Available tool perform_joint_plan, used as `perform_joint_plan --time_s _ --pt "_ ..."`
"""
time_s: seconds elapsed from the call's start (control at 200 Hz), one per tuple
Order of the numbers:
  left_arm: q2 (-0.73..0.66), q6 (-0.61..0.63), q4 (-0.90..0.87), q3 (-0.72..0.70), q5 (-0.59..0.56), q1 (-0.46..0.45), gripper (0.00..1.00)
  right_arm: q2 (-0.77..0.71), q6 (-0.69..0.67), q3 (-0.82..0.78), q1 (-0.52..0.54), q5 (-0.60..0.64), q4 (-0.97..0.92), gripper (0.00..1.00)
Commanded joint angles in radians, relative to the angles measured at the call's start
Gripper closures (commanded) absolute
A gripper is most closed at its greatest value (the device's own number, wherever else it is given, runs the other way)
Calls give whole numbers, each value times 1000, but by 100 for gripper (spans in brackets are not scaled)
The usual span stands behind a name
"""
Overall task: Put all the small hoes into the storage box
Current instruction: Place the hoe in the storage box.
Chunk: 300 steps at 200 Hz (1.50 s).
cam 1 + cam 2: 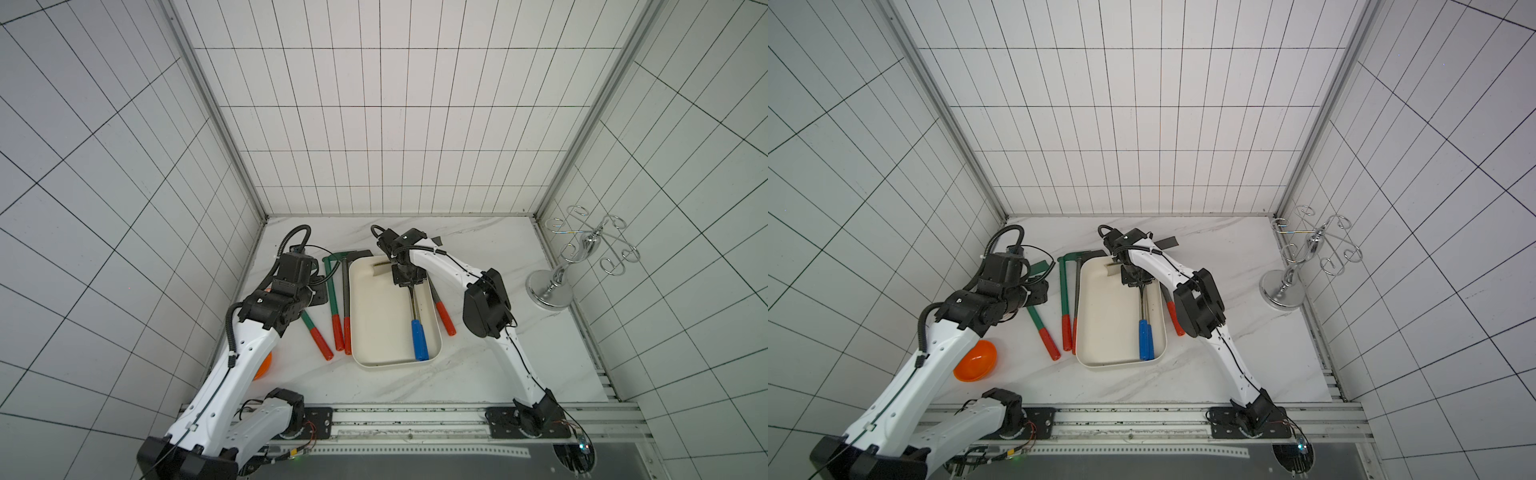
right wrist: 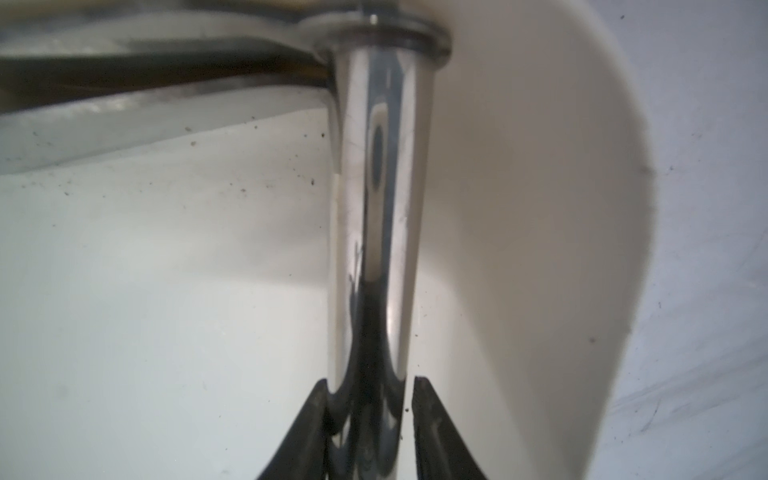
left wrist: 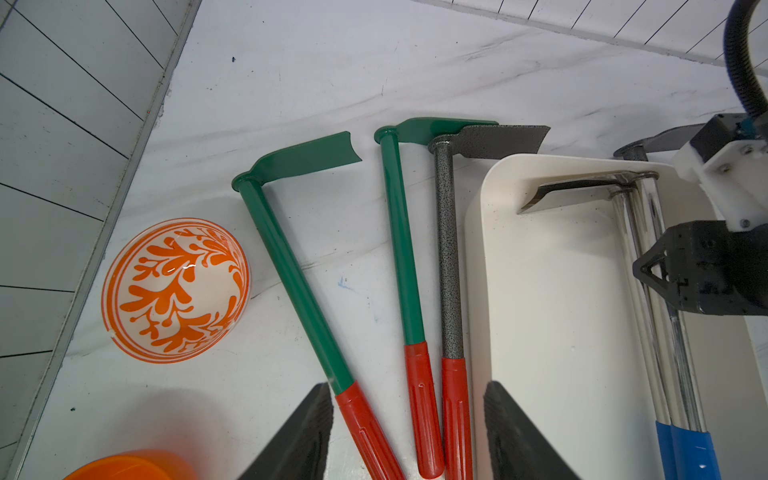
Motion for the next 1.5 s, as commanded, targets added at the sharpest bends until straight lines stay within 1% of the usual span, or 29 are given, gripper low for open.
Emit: perform_joint_plan --time_s 0.0,0.455,0.695,0.965,1.28,1.385,1.495 --pt "-12 3 13 -14 -15 -3 39 22 6 78 -1 34 -26 63" --pt "-17 2 13 -15 -17 -3 39 20 5 68 -1 26 -29 62" --pt "-20 1 14 -20 -16 -4 39 20 4 64 2 -2 -25 57" --pt "-21 1 15 -23 -15 -3 38 17 1 64 2 -3 -29 56" --pt "-22 -1 16 -24 -14 -3 38 16 -24 82 -7 68 -86 59" --pt "-23 -1 16 -24 -15 -3 38 11 -42 94 -7 121 -108 63" --pt "-24 -2 17 -24 -14 -3 38 2 -72 90 -9 144 -109 67"
